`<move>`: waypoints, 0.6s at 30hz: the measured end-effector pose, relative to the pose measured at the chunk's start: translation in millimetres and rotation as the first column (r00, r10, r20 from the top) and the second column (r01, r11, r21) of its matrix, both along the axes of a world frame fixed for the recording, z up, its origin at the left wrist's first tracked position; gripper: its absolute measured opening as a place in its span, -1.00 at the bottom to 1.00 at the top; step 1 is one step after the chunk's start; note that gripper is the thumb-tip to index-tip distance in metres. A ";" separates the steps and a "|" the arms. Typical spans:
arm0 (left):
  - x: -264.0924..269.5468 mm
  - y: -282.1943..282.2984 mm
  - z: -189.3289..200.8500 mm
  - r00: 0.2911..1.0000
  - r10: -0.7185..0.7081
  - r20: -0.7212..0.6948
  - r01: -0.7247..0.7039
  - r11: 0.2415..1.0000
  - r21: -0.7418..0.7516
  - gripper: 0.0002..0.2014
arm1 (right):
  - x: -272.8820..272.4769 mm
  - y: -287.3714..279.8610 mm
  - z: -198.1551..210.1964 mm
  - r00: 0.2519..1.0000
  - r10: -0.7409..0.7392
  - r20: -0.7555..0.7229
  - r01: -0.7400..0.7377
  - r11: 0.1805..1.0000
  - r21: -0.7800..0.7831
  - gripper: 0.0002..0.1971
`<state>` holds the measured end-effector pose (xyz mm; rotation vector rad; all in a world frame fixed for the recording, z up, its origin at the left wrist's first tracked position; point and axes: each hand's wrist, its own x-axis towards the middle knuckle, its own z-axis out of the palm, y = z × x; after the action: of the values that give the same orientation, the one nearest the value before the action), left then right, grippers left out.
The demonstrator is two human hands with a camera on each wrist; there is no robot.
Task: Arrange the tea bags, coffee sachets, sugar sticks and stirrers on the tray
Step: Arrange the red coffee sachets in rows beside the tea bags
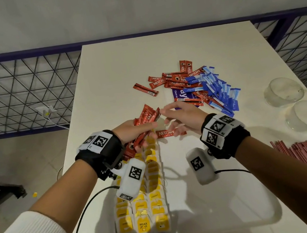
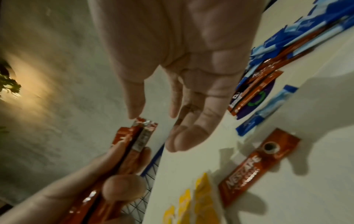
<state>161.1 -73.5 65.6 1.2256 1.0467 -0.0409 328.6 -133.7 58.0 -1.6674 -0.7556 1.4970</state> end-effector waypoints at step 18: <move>5.1 -5.5 2.2 0.992 0.125 -0.029 -0.126 0.991 -0.033 -0.63 | 42.6 -13.8 15.9 0.992 -0.119 0.032 0.113 0.984 0.141 -0.83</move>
<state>166.1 -79.0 67.8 1.1286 1.1402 0.0220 371.2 -147.5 73.9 -1.6128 -0.7532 1.3042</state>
